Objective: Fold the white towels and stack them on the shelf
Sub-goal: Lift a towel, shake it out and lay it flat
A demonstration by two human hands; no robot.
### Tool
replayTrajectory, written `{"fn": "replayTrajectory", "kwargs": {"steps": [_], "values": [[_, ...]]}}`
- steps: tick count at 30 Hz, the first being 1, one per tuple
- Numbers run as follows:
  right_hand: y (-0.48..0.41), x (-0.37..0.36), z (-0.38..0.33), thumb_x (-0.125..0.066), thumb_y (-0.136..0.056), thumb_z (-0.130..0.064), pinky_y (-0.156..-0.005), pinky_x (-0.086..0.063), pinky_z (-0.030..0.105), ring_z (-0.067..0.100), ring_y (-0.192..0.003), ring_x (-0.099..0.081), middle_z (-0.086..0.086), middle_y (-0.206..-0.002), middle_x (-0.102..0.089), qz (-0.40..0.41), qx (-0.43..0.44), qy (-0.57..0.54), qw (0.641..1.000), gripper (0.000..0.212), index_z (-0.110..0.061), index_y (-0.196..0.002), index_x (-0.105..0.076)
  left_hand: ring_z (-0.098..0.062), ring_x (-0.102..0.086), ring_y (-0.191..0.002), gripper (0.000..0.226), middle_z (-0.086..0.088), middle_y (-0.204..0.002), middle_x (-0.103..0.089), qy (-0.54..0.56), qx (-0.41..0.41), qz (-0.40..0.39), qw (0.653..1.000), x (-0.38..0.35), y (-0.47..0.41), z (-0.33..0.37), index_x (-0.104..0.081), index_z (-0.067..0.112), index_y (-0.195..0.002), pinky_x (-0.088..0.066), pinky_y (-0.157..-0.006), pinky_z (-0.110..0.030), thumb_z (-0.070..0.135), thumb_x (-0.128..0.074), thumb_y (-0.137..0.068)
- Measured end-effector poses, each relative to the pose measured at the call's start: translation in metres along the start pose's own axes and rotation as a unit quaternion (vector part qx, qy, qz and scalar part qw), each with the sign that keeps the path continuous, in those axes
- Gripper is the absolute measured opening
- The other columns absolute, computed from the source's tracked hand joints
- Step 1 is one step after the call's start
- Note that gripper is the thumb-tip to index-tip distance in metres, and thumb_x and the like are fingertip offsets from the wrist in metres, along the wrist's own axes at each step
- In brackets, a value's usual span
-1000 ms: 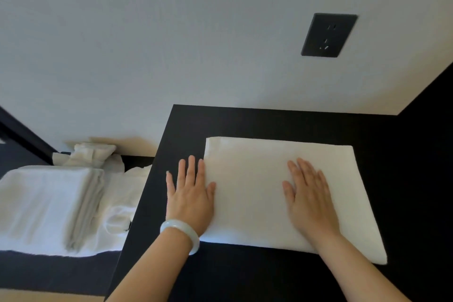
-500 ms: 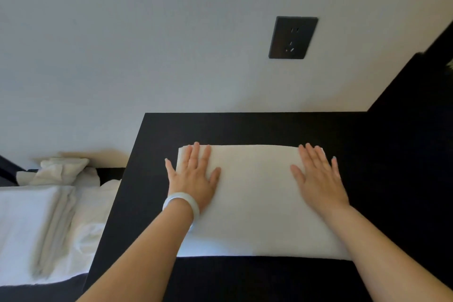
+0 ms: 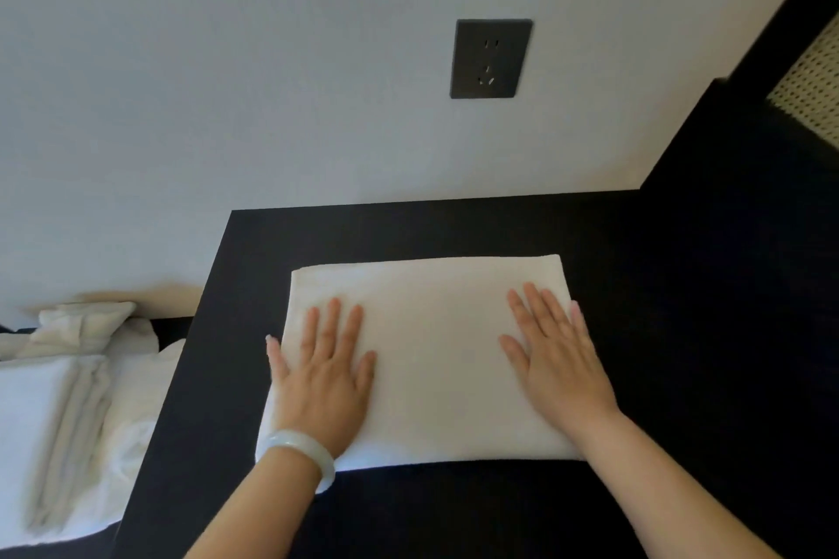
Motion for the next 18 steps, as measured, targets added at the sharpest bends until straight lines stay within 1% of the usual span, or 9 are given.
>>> {"fn": "replayTrajectory", "kwargs": {"steps": [2,3,5,8,10,12,15,16,18], "values": [[-0.004,0.001,0.023,0.011,-0.089,-0.069,-0.122,0.009,0.04,0.011,-0.15,0.021,-0.014,-0.161,0.024,-0.019,-0.042,-0.022,0.999,0.068,-0.041,-0.149,0.024,-0.016,0.014,-0.15,0.063,0.011,-0.16,0.022,0.044,0.055,-0.017,0.997,0.004,0.0,-0.025,0.021,0.041,-0.15,-0.001,-0.12,-0.057,0.06,0.009,-0.091],[-0.005,0.001,0.029,0.002,-0.091,-0.069,-0.123,0.003,0.041,0.016,-0.152,0.011,-0.013,-0.163,0.02,-0.037,-0.072,-0.057,0.995,0.067,-0.043,-0.15,0.022,-0.019,0.007,-0.151,0.064,0.006,-0.163,0.014,0.077,0.08,-0.033,0.993,0.005,0.001,-0.033,0.017,0.042,-0.151,-0.003,-0.121,-0.054,0.06,0.002,-0.092],[-0.002,0.005,0.035,-0.025,-0.097,-0.062,-0.12,-0.016,0.042,0.024,-0.15,-0.014,-0.004,-0.165,-0.005,-0.012,-0.14,-0.14,0.98,0.07,-0.039,-0.156,0.006,-0.023,-0.011,-0.149,0.062,-0.004,-0.163,-0.01,0.12,0.122,-0.044,0.984,0.011,0.005,-0.041,0.005,0.039,-0.154,-0.012,-0.119,-0.049,0.057,-0.014,-0.097],[0.0,0.017,0.045,-0.054,-0.095,-0.046,-0.101,-0.042,0.043,0.026,-0.127,-0.044,0.007,-0.147,-0.039,0.019,-0.24,-0.226,0.944,0.07,-0.023,-0.154,-0.024,-0.03,-0.033,-0.135,0.06,-0.008,-0.147,-0.038,0.162,0.173,-0.01,0.972,0.023,0.008,-0.046,-0.02,0.027,-0.152,-0.028,-0.108,-0.05,0.047,-0.038,-0.098],[0.001,0.015,0.049,-0.061,-0.093,-0.042,-0.078,-0.049,0.036,0.021,-0.104,-0.055,0.007,-0.138,-0.045,-0.066,-0.297,-0.312,0.9,0.066,-0.019,-0.149,-0.033,-0.034,-0.04,-0.127,0.059,-0.013,-0.14,-0.041,0.225,0.205,-0.021,0.952,0.027,0.01,-0.047,-0.031,0.016,-0.147,-0.035,-0.103,-0.051,0.041,-0.048,-0.097],[0.0,0.016,0.052,-0.064,-0.092,-0.039,-0.06,-0.045,0.032,0.018,-0.086,-0.06,0.006,-0.121,-0.057,-0.126,-0.338,-0.407,0.839,0.058,-0.017,-0.14,-0.041,-0.035,-0.048,-0.113,0.055,-0.015,-0.135,-0.042,0.284,0.254,-0.053,0.923,0.029,0.01,-0.05,-0.036,0.01,-0.141,-0.042,-0.094,-0.05,0.042,-0.049,-0.098],[-0.001,0.02,0.054,-0.072,-0.087,-0.033,-0.064,-0.051,0.039,0.027,-0.08,-0.075,0.008,-0.095,-0.076,-0.181,-0.349,-0.583,0.711,0.041,-0.015,-0.121,-0.059,-0.029,-0.052,-0.094,0.052,-0.011,-0.113,-0.053,0.332,0.317,-0.091,0.884,0.032,0.011,-0.056,-0.042,0.007,-0.131,-0.041,-0.082,-0.044,0.049,-0.041,-0.099],[-0.002,0.021,0.051,-0.074,-0.084,-0.032,-0.066,-0.053,0.041,0.026,-0.08,-0.076,0.007,-0.094,-0.078,-0.197,-0.332,-0.619,0.684,0.038,-0.018,-0.118,-0.062,-0.028,-0.054,-0.091,0.053,-0.009,-0.105,-0.056,0.354,0.333,-0.104,0.868,0.033,0.012,-0.059,-0.045,0.007,-0.129,-0.041,-0.084,-0.043,0.051,-0.041,-0.099],[-0.003,0.023,0.043,-0.077,-0.079,-0.034,-0.068,-0.056,0.044,0.026,-0.084,-0.075,0.005,-0.097,-0.077,-0.215,-0.298,-0.644,0.671,0.044,-0.024,-0.119,-0.063,-0.033,-0.061,-0.093,0.052,-0.011,-0.099,-0.066,0.44,0.367,-0.128,0.809,0.033,0.016,-0.065,-0.057,0.005,-0.12,-0.046,-0.091,-0.046,0.051,-0.048,-0.097]]}}
Point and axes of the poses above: each hand's wrist, its own y-axis away from the middle knuckle, its own x-axis out of the back of the hand, z = x × y, the point moved 5 cm from there along -y, towards the middle knuckle
